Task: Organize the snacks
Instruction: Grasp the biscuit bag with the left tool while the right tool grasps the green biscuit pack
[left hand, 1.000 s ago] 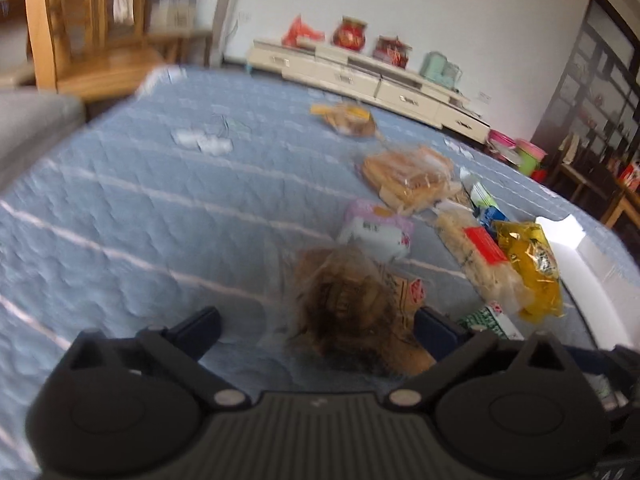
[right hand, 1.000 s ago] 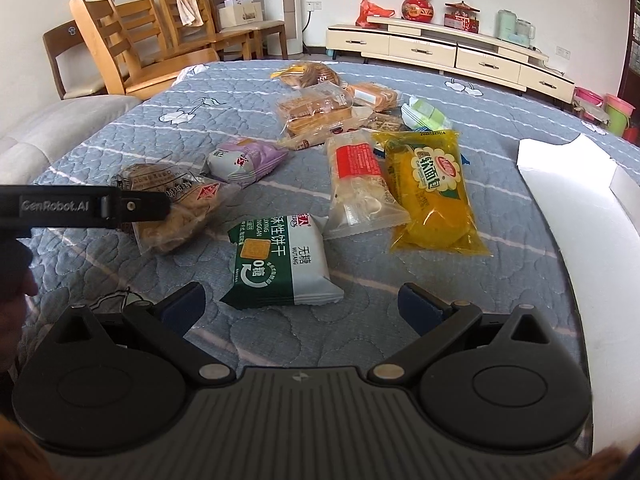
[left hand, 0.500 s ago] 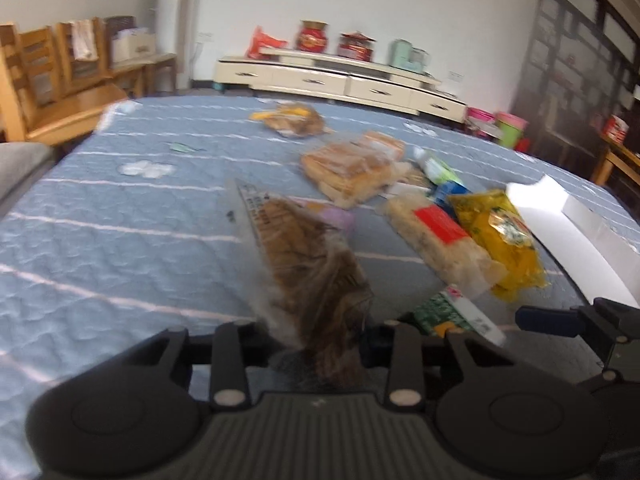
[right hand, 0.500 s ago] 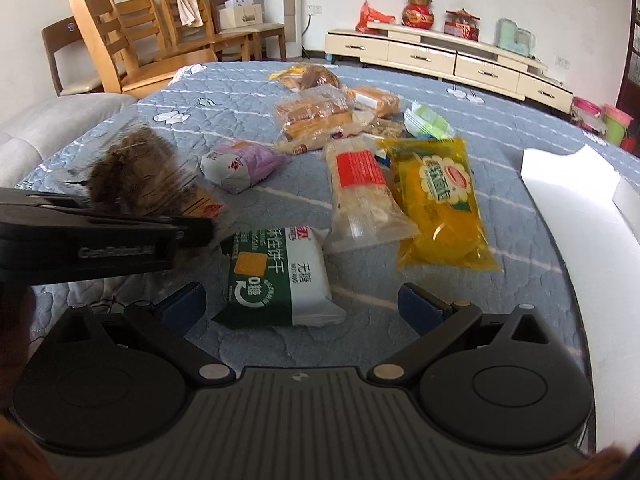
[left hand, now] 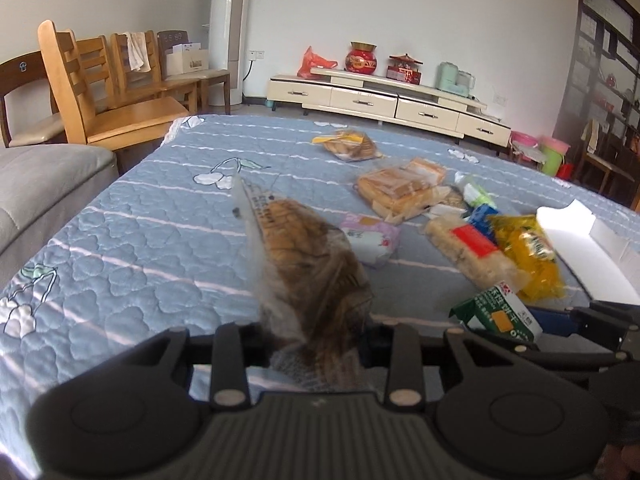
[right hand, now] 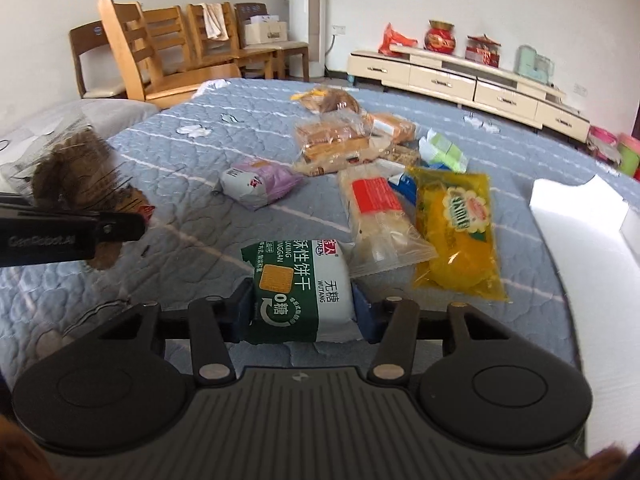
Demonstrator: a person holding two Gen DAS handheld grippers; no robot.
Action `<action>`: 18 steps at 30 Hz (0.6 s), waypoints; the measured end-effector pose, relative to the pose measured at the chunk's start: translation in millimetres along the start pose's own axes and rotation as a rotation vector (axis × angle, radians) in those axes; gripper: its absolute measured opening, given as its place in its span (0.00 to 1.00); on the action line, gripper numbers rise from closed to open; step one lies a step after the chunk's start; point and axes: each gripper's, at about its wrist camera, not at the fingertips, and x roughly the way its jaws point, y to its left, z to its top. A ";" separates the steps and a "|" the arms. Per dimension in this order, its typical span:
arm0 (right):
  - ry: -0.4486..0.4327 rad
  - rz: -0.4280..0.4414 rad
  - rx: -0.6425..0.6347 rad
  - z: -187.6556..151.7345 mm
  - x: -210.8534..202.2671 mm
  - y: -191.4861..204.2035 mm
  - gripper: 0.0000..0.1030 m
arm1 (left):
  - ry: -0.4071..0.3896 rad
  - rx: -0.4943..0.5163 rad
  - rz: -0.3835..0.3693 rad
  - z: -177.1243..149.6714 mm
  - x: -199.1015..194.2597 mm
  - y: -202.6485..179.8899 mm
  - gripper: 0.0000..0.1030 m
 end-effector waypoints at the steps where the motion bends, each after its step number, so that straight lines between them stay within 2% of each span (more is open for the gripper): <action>1: -0.004 0.005 0.002 0.4 -5.4 -1.1 0.61 | -0.004 0.001 0.003 -0.7 -3.2 -3.4 0.33; 5: -0.006 0.004 0.016 4.0 -27.7 -8.9 0.61 | -0.008 0.001 0.007 -3.0 -14.2 -17.8 0.33; 18: -0.039 -0.088 0.057 -1.1 -97.3 -47.2 0.61 | -0.050 0.052 -0.010 -1.3 -49.5 -69.5 0.33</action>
